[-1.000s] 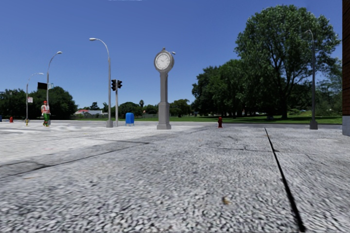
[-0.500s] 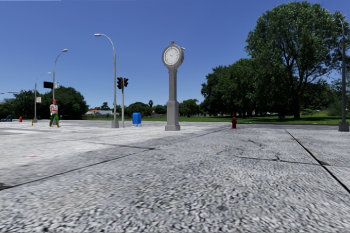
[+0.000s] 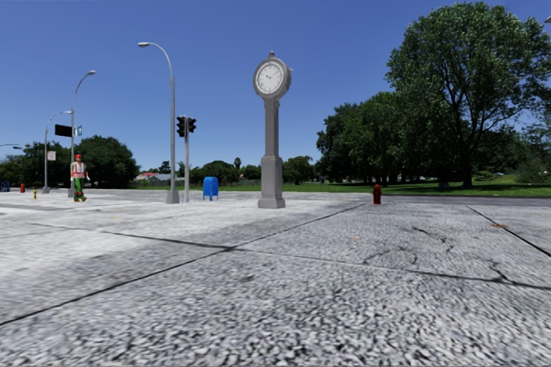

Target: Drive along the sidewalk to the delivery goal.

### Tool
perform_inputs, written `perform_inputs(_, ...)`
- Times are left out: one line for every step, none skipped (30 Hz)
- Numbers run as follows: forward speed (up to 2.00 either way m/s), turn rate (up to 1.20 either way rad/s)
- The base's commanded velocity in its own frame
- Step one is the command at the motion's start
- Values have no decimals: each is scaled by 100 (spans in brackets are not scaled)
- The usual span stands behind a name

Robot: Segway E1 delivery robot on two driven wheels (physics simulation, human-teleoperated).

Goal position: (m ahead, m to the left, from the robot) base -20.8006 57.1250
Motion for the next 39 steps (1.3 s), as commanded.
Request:
perform_inputs(200, 0)
perform_inputs(200, 0)
perform_inputs(200, 0)
perform_inputs(200, 0)
perform_inputs(200, 0)
perform_inputs(200, 0)
perform_inputs(200, 0)
perform_inputs(200, 0)
perform_inputs(200, 0)
perform_inputs(200, 0)
perform_inputs(200, 0)
perform_inputs(200, 0)
perform_inputs(200, 0)
perform_inputs(200, 0)
perform_inputs(200, 0)
perform_inputs(200, 0)
perform_inputs(200, 0)
perform_inputs(200, 0)
perform_inputs(200, 0)
perform_inputs(200, 0)
perform_inputs(200, 0)
perform_inputs(200, 0)
perform_inputs(200, 0)
perform_inputs(200, 0)
perform_inputs(200, 0)
perform_inputs(200, 0)
perform_inputs(200, 0)
perform_inputs(200, 0)
perform_inputs(200, 0)
perform_inputs(200, 0)
perform_inputs(200, 0)
perform_inputs(200, 0)
perform_inputs(200, 0)
perform_inputs(200, 0)
perform_inputs(200, 0)
perform_inputs(200, 0)
perform_inputs(200, 0)
perform_inputs(200, 0)
perform_inputs(200, 0)
